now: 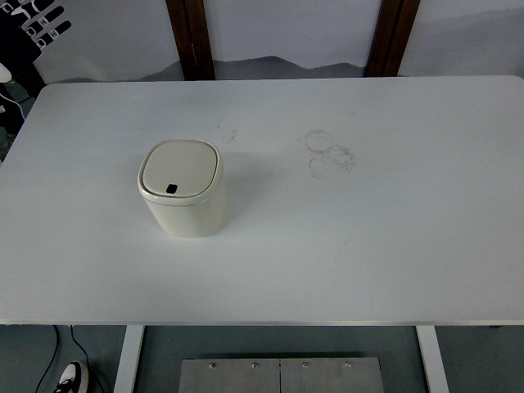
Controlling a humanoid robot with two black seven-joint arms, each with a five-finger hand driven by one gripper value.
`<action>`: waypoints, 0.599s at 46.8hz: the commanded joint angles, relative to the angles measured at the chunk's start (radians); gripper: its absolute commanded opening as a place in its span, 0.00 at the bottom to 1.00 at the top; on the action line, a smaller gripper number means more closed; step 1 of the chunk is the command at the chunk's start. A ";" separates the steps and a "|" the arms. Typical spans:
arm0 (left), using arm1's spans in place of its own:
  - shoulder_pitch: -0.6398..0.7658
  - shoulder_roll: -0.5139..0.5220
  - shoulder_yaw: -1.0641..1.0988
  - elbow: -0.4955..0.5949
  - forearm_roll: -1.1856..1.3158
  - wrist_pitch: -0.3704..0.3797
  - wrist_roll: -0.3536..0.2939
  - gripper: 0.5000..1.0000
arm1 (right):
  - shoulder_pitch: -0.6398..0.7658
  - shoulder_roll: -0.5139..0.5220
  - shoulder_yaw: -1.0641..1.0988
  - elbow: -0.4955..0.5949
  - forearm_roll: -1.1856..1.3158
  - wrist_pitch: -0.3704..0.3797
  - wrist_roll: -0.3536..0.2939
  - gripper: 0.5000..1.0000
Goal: Open trash can
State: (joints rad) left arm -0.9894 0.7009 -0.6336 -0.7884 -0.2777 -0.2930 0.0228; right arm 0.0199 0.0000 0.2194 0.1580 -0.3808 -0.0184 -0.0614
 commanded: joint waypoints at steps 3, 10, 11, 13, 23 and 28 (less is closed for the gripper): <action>0.000 -0.001 0.000 0.000 0.000 0.003 0.000 1.00 | 0.000 0.000 0.000 0.000 0.000 0.000 0.000 0.99; 0.000 -0.001 0.000 0.000 -0.002 0.005 0.000 1.00 | 0.000 0.000 0.000 0.000 0.000 0.000 0.000 0.99; 0.000 -0.001 0.000 0.000 -0.002 0.005 0.000 1.00 | 0.000 0.000 0.000 0.000 0.000 0.000 0.000 0.99; 0.000 -0.003 0.000 0.000 -0.002 0.003 0.000 1.00 | 0.000 0.000 0.000 0.000 0.000 0.000 0.000 0.99; 0.003 -0.004 0.002 0.000 -0.002 0.005 0.000 1.00 | 0.000 0.000 0.000 0.000 0.000 0.000 0.000 0.99; 0.003 -0.004 0.002 0.000 -0.002 0.006 0.000 1.00 | 0.000 0.000 0.000 0.000 0.000 0.000 0.000 0.99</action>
State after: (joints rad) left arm -0.9867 0.6964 -0.6328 -0.7884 -0.2792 -0.2879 0.0228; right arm 0.0200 0.0000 0.2193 0.1580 -0.3806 -0.0184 -0.0614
